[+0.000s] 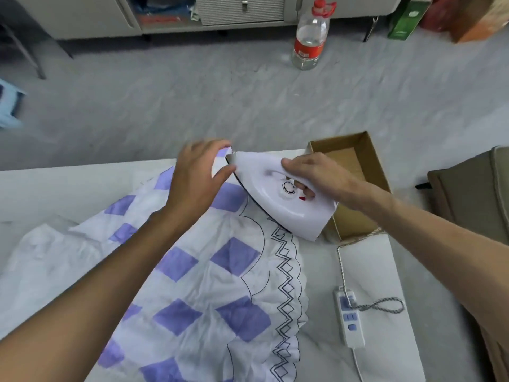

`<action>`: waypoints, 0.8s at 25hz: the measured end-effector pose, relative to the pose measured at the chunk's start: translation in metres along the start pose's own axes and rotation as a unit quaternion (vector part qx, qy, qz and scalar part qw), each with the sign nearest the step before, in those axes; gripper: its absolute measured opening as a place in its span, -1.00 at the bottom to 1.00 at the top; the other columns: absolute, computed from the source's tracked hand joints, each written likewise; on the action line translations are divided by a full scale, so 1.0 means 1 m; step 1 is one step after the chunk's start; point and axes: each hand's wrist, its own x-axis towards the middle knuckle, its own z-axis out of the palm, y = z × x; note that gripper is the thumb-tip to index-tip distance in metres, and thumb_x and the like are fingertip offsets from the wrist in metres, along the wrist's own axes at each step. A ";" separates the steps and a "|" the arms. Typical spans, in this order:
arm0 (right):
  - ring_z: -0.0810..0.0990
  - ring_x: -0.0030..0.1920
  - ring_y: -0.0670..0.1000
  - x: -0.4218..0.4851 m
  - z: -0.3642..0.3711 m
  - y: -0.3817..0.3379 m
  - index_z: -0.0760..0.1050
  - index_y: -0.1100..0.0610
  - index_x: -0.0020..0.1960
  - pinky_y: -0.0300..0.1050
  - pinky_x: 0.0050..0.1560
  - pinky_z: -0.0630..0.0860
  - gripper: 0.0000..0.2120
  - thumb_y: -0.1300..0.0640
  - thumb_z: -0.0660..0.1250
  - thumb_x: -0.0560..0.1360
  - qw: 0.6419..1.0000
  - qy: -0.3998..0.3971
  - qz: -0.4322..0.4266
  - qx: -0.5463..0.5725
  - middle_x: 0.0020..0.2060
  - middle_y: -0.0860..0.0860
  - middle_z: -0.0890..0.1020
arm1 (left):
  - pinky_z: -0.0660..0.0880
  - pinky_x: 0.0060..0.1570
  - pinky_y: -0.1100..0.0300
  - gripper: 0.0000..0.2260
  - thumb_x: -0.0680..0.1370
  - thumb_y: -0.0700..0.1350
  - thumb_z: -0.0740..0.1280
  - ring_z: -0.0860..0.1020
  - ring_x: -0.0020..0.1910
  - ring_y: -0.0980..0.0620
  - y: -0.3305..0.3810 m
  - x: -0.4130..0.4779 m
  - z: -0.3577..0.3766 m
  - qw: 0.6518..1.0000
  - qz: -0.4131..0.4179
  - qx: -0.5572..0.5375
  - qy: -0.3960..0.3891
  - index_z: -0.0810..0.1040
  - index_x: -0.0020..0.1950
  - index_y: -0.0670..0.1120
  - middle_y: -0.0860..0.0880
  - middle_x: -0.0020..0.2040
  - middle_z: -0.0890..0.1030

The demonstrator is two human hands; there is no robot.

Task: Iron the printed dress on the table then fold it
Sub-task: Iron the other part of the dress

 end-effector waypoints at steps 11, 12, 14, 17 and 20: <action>0.52 -0.26 -0.06 0.046 0.183 -0.041 0.51 -0.03 -0.10 -0.28 -0.39 0.32 -0.72 0.00 0.53 0.26 0.956 -0.056 -0.038 -0.284 -0.30 -0.12 0.55 | 0.28 -0.17 0.20 -0.88 0.53 0.00 0.33 0.47 -0.10 0.09 -0.119 -0.039 -0.062 0.954 0.077 0.052 -0.285 0.58 -0.03 -0.03 0.07 -0.14 0.58; 0.52 -0.20 -0.04 0.048 0.194 -0.042 0.49 -0.06 -0.01 -0.26 -0.36 0.32 -0.65 0.02 0.51 0.25 0.944 -0.033 -0.060 -0.323 -0.25 -0.12 0.55 | 0.27 -0.17 0.20 -0.86 0.52 0.01 0.35 0.46 -0.11 0.09 -0.128 -0.042 -0.064 0.955 0.072 0.041 -0.284 0.59 -0.02 -0.03 0.08 -0.15 0.58; 0.50 -0.16 -0.01 0.052 0.209 -0.043 0.43 -0.14 0.14 -0.16 -0.31 0.33 -0.51 0.00 0.48 0.25 0.922 0.002 -0.076 -0.380 -0.20 -0.13 0.55 | 0.29 -0.15 0.18 -0.84 0.51 0.04 0.36 0.47 -0.12 0.09 -0.142 -0.045 -0.068 0.957 0.062 0.021 -0.282 0.60 0.00 -0.02 0.10 -0.15 0.58; 0.46 -0.20 -0.01 0.054 0.224 -0.045 0.36 -0.17 0.26 -0.14 -0.28 0.37 -0.38 -0.01 0.48 0.25 0.918 0.015 -0.068 -0.390 -0.18 -0.09 0.56 | 0.38 -0.05 0.10 -0.80 0.49 0.07 0.36 0.50 -0.09 0.06 -0.157 -0.050 -0.072 0.958 0.055 0.001 -0.282 0.60 0.01 -0.02 0.06 -0.11 0.62; 0.44 -0.20 -0.02 0.055 0.231 -0.044 0.36 -0.15 0.30 -0.14 -0.25 0.36 -0.32 -0.03 0.54 0.24 0.925 -0.004 -0.068 -0.375 -0.16 -0.05 0.58 | 0.39 -0.05 0.08 -0.74 0.46 0.10 0.33 0.51 -0.09 0.06 -0.163 -0.054 -0.072 0.958 0.050 -0.013 -0.282 0.61 0.02 -0.03 0.05 -0.11 0.62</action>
